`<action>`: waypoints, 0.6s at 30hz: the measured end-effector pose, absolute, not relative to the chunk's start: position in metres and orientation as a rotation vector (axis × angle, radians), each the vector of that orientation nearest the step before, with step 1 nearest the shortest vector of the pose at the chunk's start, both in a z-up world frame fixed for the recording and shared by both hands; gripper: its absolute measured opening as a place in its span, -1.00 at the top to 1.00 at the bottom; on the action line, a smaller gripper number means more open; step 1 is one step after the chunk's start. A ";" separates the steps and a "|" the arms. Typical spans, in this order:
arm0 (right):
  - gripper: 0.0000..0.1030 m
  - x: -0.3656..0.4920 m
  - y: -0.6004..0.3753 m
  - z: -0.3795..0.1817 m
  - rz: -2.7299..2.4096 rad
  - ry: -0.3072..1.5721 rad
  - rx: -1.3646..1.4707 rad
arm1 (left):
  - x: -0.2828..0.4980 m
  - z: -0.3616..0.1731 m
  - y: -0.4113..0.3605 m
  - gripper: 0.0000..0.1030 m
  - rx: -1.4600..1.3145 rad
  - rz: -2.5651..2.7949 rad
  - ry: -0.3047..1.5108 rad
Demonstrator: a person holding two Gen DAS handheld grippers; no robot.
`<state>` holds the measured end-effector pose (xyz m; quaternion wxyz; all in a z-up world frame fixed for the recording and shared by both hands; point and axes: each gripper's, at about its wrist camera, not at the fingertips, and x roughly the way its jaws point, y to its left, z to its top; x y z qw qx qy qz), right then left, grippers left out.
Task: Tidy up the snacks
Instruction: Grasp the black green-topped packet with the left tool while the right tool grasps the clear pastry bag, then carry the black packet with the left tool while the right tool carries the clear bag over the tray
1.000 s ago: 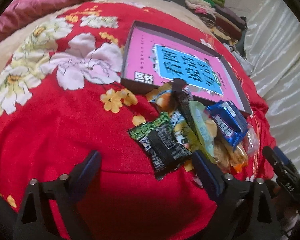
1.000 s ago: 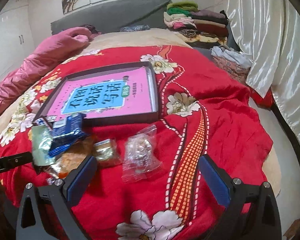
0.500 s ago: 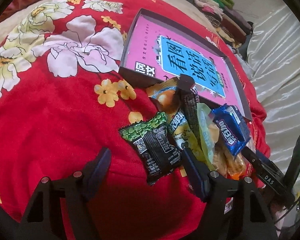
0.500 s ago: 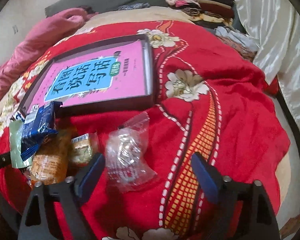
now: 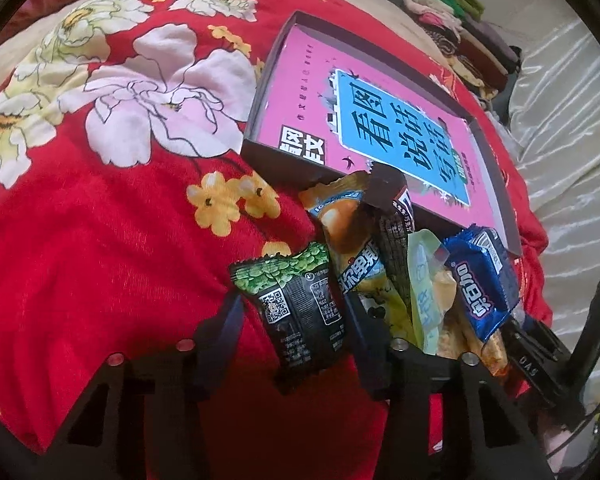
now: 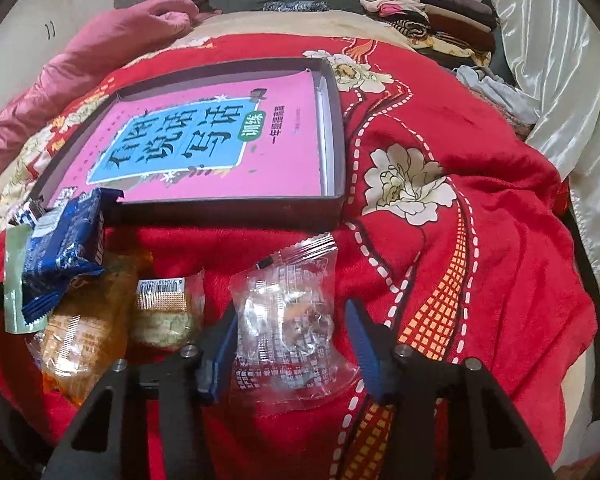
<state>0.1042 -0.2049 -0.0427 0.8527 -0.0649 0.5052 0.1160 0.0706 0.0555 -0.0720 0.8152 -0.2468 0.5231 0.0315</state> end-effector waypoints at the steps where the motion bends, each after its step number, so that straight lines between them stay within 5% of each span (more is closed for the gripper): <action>1: 0.01 0.104 -0.207 -0.042 0.247 1.061 -0.125 | 0.071 -0.072 0.056 0.08 -0.524 0.064 1.117; 8: 0.04 0.097 -0.222 -0.023 0.284 0.986 -0.017 | 0.067 -0.067 0.057 0.32 -0.470 0.021 1.107; 18: 0.04 0.088 -0.227 -0.001 0.322 0.883 0.033 | 0.054 -0.053 0.060 0.42 -0.439 -0.028 1.077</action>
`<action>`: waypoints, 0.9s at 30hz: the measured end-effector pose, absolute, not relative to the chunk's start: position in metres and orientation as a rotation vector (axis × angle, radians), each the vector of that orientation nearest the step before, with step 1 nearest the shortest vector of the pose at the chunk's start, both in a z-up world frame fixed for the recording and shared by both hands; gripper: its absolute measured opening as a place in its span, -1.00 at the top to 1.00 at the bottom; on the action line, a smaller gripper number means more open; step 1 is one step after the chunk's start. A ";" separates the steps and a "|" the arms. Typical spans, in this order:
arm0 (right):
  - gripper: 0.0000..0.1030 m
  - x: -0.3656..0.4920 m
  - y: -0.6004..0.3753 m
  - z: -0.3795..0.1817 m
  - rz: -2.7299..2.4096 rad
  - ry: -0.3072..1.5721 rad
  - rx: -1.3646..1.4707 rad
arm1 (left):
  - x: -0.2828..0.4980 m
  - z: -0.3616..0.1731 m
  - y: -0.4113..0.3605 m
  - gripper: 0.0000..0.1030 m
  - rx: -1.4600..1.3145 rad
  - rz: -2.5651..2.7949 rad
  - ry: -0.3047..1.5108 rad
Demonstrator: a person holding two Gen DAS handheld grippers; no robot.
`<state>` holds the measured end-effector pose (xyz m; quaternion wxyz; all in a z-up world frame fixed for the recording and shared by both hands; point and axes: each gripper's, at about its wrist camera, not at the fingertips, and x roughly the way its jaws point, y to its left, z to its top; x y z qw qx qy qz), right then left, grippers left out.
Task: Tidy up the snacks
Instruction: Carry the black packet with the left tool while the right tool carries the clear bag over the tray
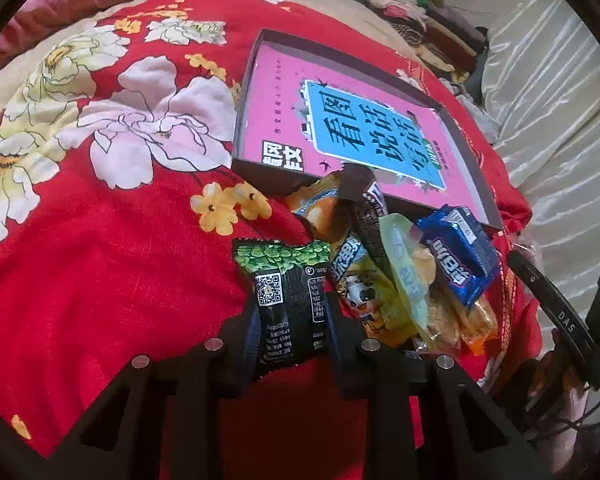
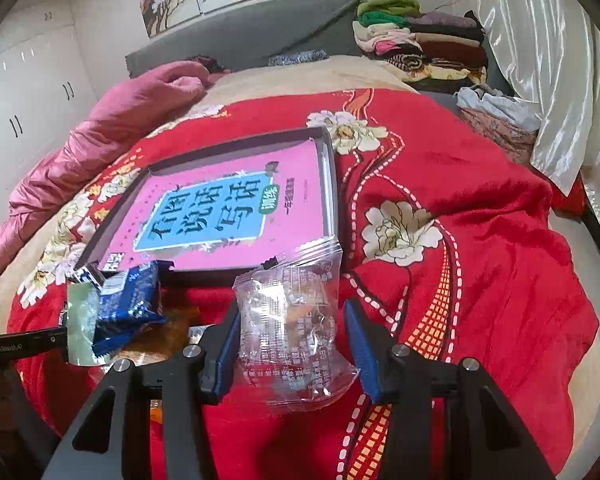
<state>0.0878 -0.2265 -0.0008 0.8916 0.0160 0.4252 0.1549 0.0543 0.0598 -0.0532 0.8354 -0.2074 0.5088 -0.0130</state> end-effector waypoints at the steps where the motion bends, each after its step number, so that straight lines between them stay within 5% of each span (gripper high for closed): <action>1: 0.04 0.087 -0.227 0.000 0.323 0.879 0.034 | 0.053 -0.052 0.060 0.43 -0.443 -0.030 1.078; 27: 0.04 0.122 -0.204 0.013 0.424 0.742 0.023 | 0.071 0.000 0.081 0.45 -0.409 0.027 0.896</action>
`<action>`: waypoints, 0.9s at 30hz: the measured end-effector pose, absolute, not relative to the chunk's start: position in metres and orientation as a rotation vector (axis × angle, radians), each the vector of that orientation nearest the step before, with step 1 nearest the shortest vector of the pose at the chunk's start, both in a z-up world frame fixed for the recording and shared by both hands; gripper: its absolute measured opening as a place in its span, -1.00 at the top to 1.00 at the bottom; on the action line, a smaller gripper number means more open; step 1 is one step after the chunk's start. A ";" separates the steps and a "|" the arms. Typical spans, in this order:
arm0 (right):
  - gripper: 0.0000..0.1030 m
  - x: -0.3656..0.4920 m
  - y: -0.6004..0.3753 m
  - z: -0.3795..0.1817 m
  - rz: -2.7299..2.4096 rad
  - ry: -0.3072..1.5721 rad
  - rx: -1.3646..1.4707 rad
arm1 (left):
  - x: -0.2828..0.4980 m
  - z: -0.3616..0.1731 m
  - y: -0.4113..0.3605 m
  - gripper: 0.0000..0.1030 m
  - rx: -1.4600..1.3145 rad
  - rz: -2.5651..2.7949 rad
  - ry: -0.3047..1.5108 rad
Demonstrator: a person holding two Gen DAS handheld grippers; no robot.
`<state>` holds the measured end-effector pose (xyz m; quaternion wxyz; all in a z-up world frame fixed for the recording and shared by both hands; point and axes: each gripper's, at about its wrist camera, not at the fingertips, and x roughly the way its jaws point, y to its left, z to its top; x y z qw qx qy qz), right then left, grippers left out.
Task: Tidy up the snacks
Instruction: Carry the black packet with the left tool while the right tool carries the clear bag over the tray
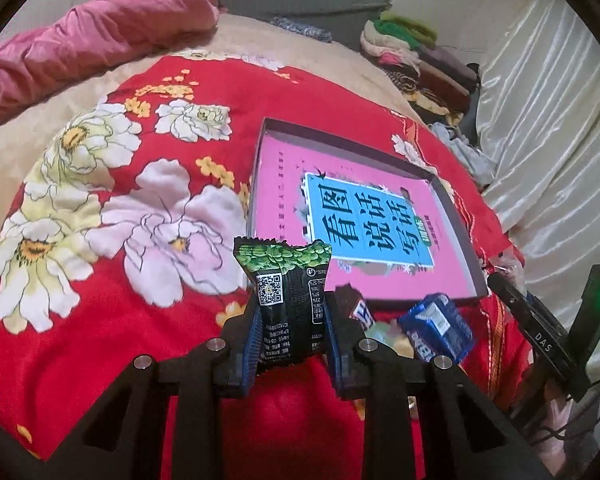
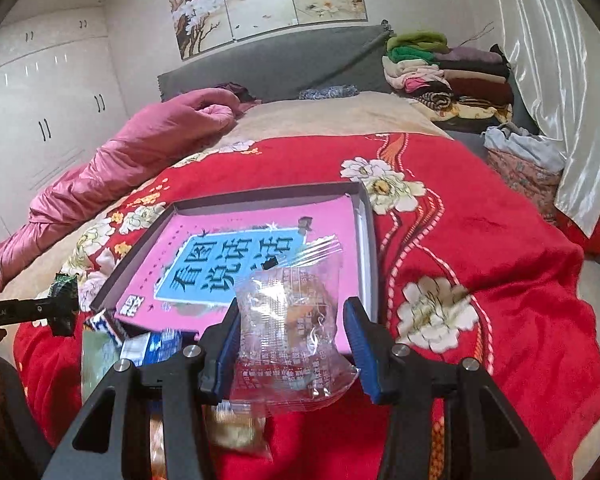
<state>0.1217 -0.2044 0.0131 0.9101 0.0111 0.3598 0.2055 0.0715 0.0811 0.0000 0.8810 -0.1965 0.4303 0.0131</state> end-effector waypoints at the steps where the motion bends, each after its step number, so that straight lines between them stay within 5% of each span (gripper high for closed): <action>1: 0.04 0.125 -0.203 0.013 0.431 0.738 0.026 | 0.075 0.000 0.081 0.44 -0.418 0.024 0.904; 27: 0.04 0.174 -0.181 -0.004 0.469 0.783 0.014 | 0.161 -0.023 0.069 0.45 -0.396 0.035 0.998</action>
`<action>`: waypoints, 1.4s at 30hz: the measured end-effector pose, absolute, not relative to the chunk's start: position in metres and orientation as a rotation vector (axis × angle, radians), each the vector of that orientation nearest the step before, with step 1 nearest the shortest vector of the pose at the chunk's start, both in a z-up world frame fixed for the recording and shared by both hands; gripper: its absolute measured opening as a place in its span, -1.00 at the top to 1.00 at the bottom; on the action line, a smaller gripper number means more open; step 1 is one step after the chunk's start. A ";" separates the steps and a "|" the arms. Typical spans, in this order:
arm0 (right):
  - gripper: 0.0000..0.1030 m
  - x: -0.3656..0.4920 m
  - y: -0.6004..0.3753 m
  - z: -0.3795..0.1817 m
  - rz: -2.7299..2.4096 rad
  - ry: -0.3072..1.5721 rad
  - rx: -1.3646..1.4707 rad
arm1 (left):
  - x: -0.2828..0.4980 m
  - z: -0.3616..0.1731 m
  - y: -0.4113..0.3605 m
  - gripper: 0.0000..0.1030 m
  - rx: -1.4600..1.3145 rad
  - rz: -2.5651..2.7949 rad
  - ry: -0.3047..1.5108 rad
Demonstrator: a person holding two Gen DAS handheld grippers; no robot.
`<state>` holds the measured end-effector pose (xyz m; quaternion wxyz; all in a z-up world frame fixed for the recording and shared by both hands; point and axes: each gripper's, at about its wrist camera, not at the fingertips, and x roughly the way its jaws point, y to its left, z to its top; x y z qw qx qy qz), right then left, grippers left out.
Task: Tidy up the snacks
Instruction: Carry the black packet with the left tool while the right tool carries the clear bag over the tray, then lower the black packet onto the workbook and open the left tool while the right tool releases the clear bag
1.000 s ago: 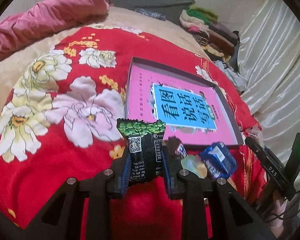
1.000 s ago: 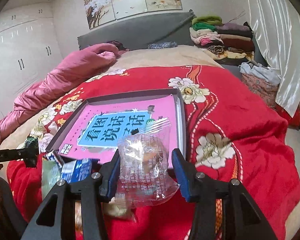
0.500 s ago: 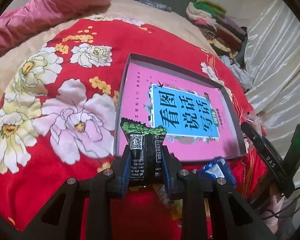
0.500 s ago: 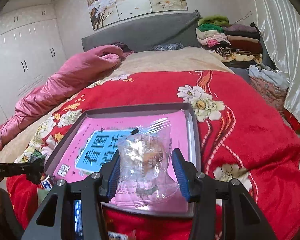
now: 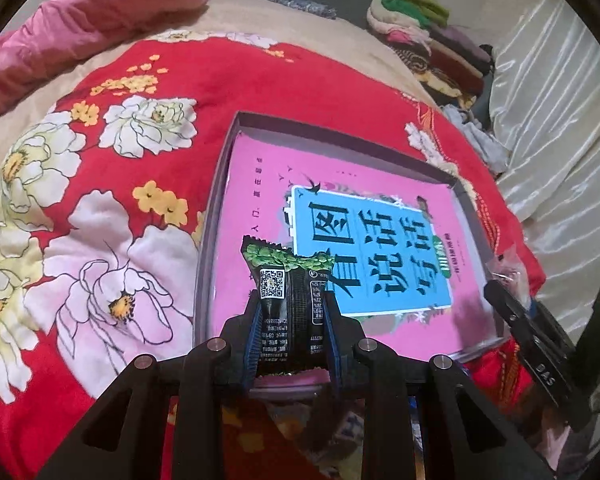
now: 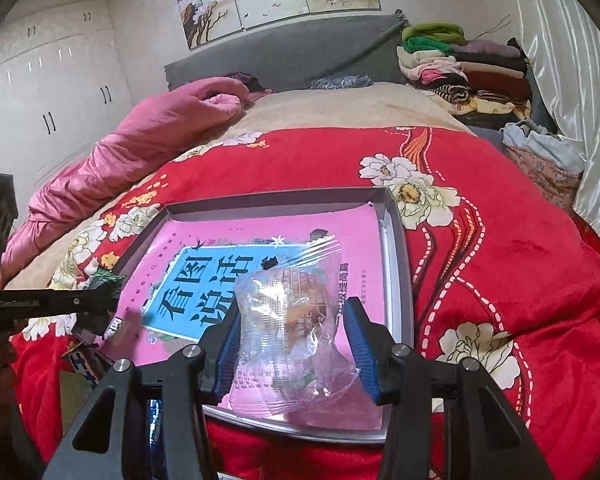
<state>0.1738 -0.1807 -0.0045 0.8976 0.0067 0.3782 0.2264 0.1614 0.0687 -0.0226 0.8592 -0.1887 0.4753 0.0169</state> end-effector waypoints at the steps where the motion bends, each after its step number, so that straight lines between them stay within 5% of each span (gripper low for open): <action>1: 0.04 0.174 -0.180 -0.006 0.474 0.787 0.012 | 0.163 -0.026 0.068 0.45 -0.394 0.035 1.004; 42: -0.01 0.179 -0.173 -0.032 0.458 0.872 -0.073 | 0.170 -0.043 0.052 0.45 -0.309 0.031 1.009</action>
